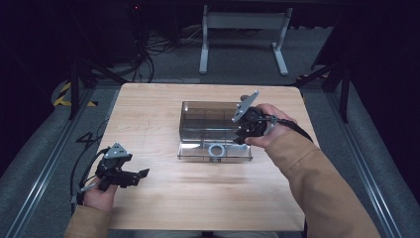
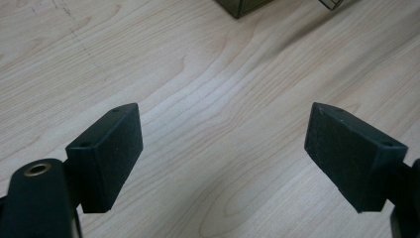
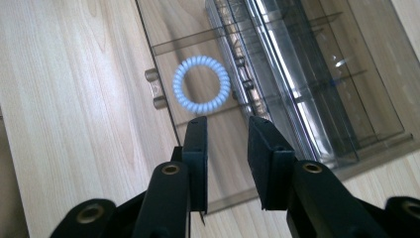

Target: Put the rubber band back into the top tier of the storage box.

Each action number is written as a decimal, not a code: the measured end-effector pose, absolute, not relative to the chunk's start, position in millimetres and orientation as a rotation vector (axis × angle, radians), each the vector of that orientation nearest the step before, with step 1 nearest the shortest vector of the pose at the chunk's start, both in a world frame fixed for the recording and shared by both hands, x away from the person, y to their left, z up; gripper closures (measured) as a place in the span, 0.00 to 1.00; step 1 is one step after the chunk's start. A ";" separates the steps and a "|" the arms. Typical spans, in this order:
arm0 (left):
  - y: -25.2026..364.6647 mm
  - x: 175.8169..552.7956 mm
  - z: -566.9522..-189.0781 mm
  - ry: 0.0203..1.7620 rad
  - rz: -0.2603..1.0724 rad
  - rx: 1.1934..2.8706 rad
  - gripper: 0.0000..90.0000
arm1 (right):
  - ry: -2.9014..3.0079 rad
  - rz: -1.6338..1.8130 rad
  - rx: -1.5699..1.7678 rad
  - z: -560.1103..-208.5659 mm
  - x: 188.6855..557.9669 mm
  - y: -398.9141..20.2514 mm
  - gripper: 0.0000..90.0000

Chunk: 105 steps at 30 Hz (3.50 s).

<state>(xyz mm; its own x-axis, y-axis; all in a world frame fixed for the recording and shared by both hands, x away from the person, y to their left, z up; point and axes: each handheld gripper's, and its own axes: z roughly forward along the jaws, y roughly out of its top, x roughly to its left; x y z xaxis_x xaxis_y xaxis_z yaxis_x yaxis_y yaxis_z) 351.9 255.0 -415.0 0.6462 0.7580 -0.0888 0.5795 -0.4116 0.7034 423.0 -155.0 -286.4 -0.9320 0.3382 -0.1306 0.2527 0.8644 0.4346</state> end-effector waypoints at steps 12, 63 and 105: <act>256.7 349.5 -415.8 1.041 0.329 2.144 0.17 | 2.816 0.676 0.520 -284.4 411.8 -190.4 0.77; 253.7 352.1 -417.0 1.037 0.320 2.154 0.17 | 2.889 0.769 0.506 -377.3 373.7 -218.1 0.64; 251.9 352.4 -418.2 1.036 0.319 2.158 0.17 | 2.911 0.759 0.511 -442.3 358.7 -207.9 0.61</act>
<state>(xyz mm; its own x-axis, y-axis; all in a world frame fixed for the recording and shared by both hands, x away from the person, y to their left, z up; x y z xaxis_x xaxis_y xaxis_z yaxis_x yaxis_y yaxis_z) 352.4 251.9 -418.2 0.6481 0.7575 -0.0788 0.5817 -0.4256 0.6931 358.7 -207.9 -442.3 -0.9399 0.3414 -0.0029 0.2966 0.8206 0.4885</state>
